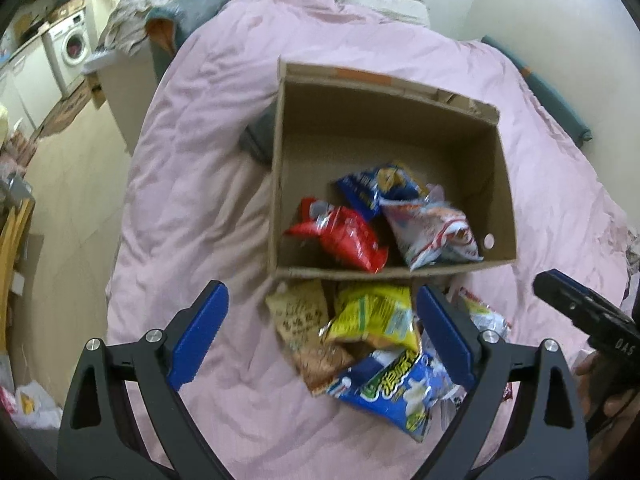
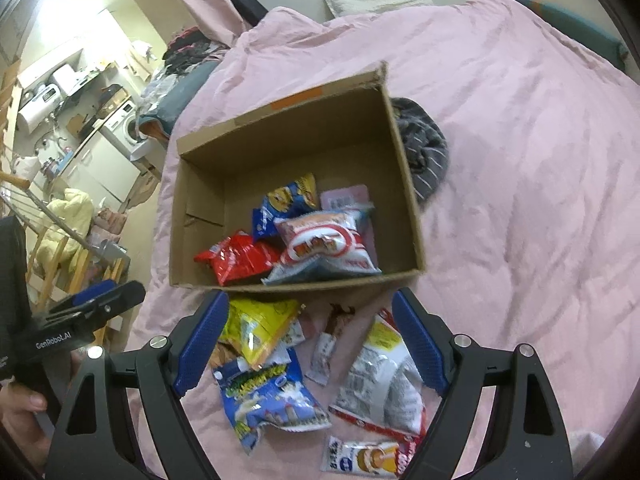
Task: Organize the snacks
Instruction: 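Grasp the blue Lonely God bag with the left gripper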
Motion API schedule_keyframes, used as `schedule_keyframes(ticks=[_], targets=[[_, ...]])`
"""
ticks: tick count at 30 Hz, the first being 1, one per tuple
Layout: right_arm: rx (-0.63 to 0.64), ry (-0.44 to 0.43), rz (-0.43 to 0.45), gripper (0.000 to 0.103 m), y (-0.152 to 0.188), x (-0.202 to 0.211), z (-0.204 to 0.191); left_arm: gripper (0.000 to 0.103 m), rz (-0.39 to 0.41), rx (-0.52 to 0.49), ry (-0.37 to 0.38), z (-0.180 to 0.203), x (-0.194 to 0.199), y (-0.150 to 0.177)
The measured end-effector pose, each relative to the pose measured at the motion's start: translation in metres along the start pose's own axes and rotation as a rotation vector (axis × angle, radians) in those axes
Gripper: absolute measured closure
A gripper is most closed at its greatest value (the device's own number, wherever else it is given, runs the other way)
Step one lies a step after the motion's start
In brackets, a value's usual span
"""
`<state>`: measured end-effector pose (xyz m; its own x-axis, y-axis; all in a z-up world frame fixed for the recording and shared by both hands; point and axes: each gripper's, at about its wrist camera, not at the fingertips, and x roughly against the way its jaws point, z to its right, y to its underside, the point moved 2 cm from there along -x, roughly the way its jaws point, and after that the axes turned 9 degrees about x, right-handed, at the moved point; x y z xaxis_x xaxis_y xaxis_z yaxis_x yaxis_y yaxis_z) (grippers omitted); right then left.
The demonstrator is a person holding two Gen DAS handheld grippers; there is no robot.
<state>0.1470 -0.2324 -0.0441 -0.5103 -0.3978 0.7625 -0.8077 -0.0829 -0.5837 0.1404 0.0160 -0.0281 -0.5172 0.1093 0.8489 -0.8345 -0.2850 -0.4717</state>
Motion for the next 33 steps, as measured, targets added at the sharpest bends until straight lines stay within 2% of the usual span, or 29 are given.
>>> schedule_keyframes(ticks=[4,9,12,16,18,22,26,27,29,30,31,32,33], targets=[[-0.044,0.006,-0.019,0.017,0.009,0.001,0.016,0.010,-0.028,0.031,-0.002,-0.003,-0.008,0.011],[-0.089,0.030,-0.064,0.017,0.023,0.002,0.038,0.010,-0.088,0.013,-0.001,0.003,-0.021,0.021],[-0.122,0.041,-0.074,0.017,0.028,0.004,0.050,0.010,-0.193,0.017,-0.004,0.008,-0.042,0.034],[-0.140,0.058,-0.080,0.017,0.031,0.005,0.058,0.010,-0.414,0.031,0.058,0.020,-0.073,0.063],[-0.143,0.065,-0.083,0.017,0.032,0.005,0.062,0.010,-0.484,0.051,0.084,0.025,-0.081,0.077],[-0.159,0.064,-0.095,0.017,0.035,0.004,0.067,0.010,-0.537,0.097,0.085,0.036,-0.091,0.095],[-0.166,0.049,-0.097,0.017,0.033,0.002,0.066,0.010,-0.613,0.203,0.053,0.041,-0.115,0.117],[-0.165,0.049,-0.094,0.017,0.032,0.002,0.065,0.010,-0.608,0.219,0.053,0.042,-0.117,0.121],[-0.166,0.044,-0.093,0.017,0.031,0.000,0.064,0.028,-0.556,0.200,0.040,0.046,-0.116,0.121],[-0.168,0.036,-0.095,0.017,0.030,-0.001,0.063,0.046,-0.554,0.184,0.063,0.051,-0.115,0.122],[-0.169,0.029,-0.096,0.017,0.030,-0.001,0.062,0.055,-0.560,0.180,0.077,0.052,-0.113,0.122],[-0.167,0.019,-0.098,0.017,0.030,-0.002,0.061,0.057,-0.557,0.175,0.081,0.051,-0.110,0.121],[-0.164,0.016,-0.097,0.017,0.029,-0.002,0.060,0.064,-0.551,0.171,0.086,0.051,-0.105,0.121]])
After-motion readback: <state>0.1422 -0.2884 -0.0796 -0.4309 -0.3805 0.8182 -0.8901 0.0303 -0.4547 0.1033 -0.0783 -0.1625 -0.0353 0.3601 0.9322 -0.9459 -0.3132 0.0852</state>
